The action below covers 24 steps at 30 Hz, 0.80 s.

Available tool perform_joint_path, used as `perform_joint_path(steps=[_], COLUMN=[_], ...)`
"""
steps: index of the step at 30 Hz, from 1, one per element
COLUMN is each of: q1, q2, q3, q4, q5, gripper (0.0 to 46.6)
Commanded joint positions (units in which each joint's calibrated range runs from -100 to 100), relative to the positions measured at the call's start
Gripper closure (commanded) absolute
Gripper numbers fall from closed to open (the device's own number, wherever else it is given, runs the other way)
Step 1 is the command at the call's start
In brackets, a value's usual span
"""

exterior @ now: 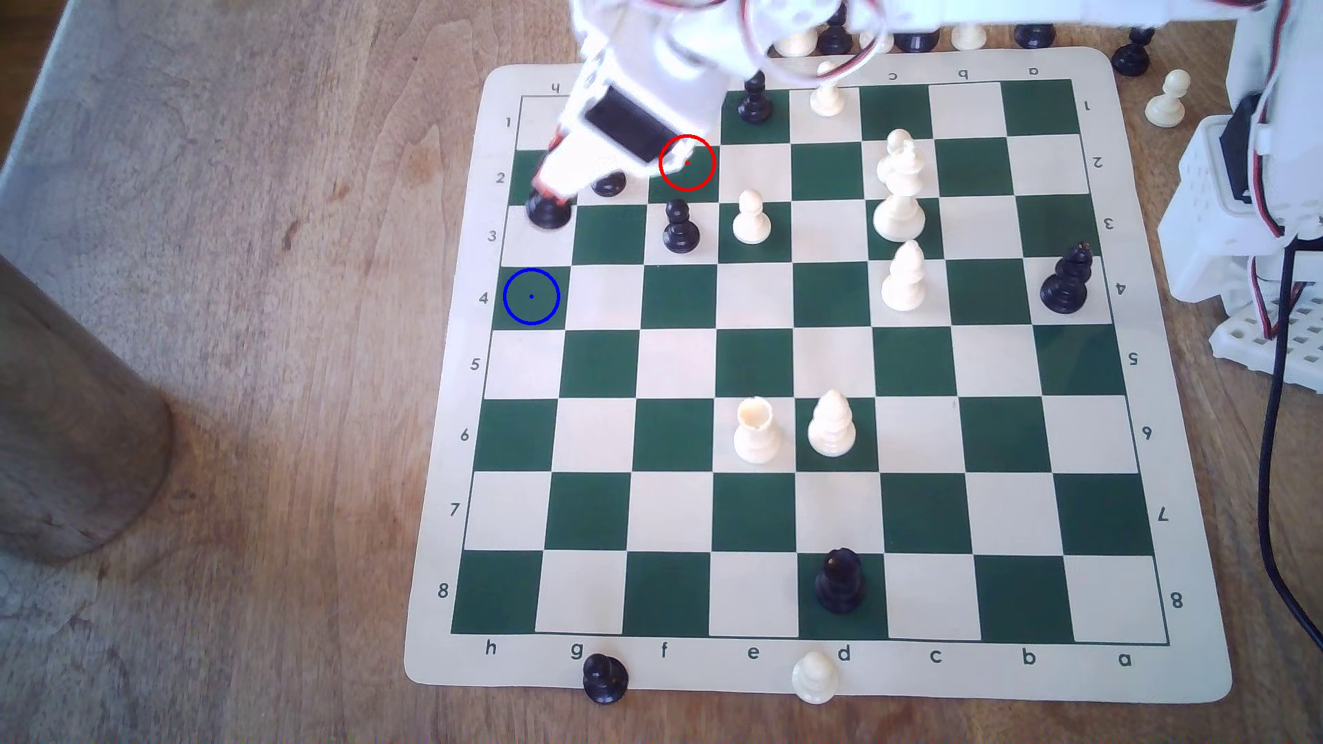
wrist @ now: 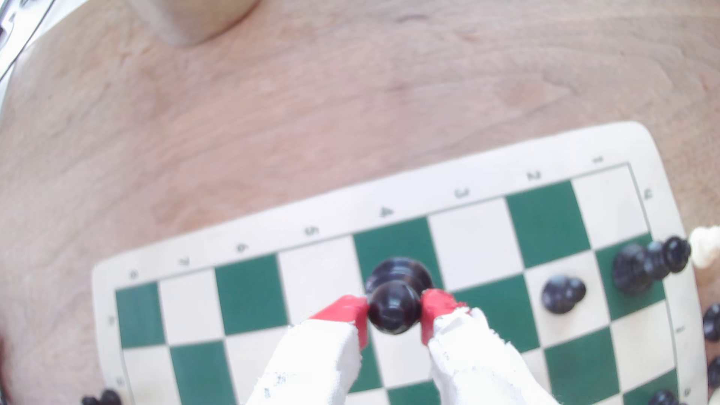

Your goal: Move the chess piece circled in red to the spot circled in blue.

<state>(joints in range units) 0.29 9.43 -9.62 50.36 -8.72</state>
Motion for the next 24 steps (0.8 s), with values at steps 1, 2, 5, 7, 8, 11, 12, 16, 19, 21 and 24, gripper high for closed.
perform_joint_path(steps=[1, 2, 5, 7, 8, 11, 12, 16, 19, 21, 24], q1=[-0.5, -0.6, -1.1, -1.4, -1.7, -1.8, -1.7, -1.0, -0.9, -0.9, -0.9], q2=[3.0, 3.9, 7.6, 9.2, 10.5, 11.7, 12.1, 14.6, 16.6, 17.8, 19.2], q3=[-11.2, -12.1, -15.3, -16.7, -17.7, -17.9, -18.0, -19.3, -21.0, -21.7, -22.8], q4=[-0.2, -0.2, -0.5, -0.5, -0.5, -0.9, -1.1, -1.4, -1.5, -2.0, -2.2], q5=[0.1, 0.1, 0.2, 0.2, 0.3, 0.5, 0.5, 1.0, 1.3, 1.3, 1.3], gripper=[46.4, 46.4, 46.4, 46.4, 46.4, 46.4, 46.4, 46.4, 46.4, 46.4, 46.4])
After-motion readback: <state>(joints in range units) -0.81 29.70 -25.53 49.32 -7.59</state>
